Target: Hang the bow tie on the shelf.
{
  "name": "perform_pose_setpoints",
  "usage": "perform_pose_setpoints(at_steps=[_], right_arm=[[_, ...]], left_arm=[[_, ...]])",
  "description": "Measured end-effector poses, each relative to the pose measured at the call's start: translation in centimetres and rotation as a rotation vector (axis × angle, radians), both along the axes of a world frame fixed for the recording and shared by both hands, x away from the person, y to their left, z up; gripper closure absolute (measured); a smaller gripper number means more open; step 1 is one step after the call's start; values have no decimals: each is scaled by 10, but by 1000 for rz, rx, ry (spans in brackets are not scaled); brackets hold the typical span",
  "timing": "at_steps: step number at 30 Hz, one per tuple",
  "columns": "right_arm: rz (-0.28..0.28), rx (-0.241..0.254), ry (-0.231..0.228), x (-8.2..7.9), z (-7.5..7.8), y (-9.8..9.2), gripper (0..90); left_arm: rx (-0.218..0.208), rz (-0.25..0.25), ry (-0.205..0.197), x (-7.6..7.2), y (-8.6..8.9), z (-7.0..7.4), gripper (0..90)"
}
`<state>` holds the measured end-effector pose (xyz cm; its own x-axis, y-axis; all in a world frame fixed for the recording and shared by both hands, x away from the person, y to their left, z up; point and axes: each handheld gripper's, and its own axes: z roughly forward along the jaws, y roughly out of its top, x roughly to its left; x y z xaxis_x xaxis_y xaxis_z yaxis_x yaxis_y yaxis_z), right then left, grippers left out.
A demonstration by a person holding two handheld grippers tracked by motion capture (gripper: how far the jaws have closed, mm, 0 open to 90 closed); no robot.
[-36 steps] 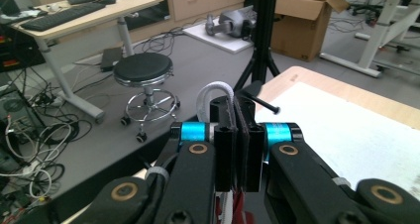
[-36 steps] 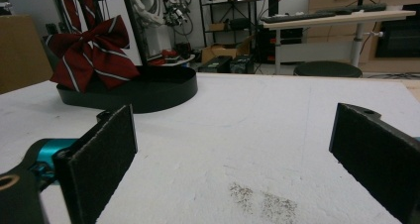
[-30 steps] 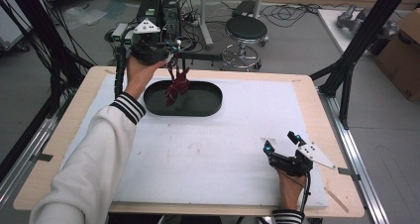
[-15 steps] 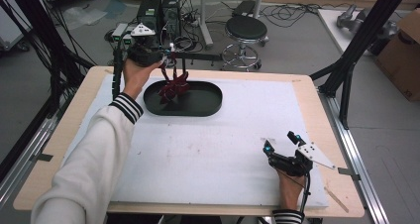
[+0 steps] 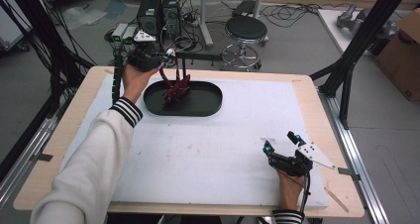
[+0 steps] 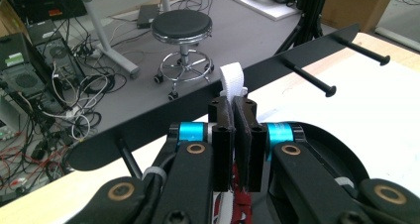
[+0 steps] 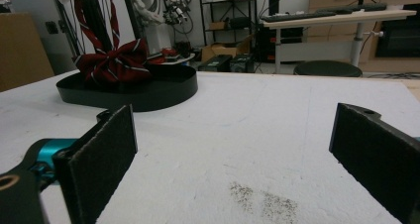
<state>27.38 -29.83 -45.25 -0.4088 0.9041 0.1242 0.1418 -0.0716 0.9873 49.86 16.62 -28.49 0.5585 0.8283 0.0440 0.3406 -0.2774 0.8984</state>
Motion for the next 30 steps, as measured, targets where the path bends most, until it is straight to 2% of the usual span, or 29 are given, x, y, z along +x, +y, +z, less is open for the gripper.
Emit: perform_pose_setpoints(at_steps=[4, 5, 8, 13, 15, 18, 19, 23, 25, 27, 30], right_arm=[[-1, 21, 11, 0, 0, -2, 34], [-1, 15, 2, 1, 0, -2, 34], [1, 10, 4, 1, 0, -1, 34], [2, 5, -4, 0, 0, -1, 35], [4, 4, -9, 0, 0, -1, 34], [4, 11, -3, 0, 0, -1, 34], [4, 10, -4, 0, 0, -1, 34], [5, -5, -9, -1, 0, 0, 34], [4, -15, -14, -1, 0, 0, 34], [4, -12, -14, -1, 0, 0, 34], [3, -6, -12, -2, 0, 0, 34]], left_arm=[[7, 17, 6, 1, -2, -1, 855], [9, 16, 10, 1, -3, -1, 849], [34, 45, 5, 0, -4, 0, 766], [35, 87, -11, -2, -3, 3, 669], [29, 96, -33, -5, -1, 5, 562], [-19, 66, -86, -13, 4, 8, 398], [-40, 56, -106, -17, 6, 8, 321], [-119, -27, -161, -44, 22, 4, 158], [-143, -53, -200, -61, 29, -1, 155], [-174, -85, -234, -84, 41, -9, 146], [-195, -106, -256, -113, 57, -24, 127]])
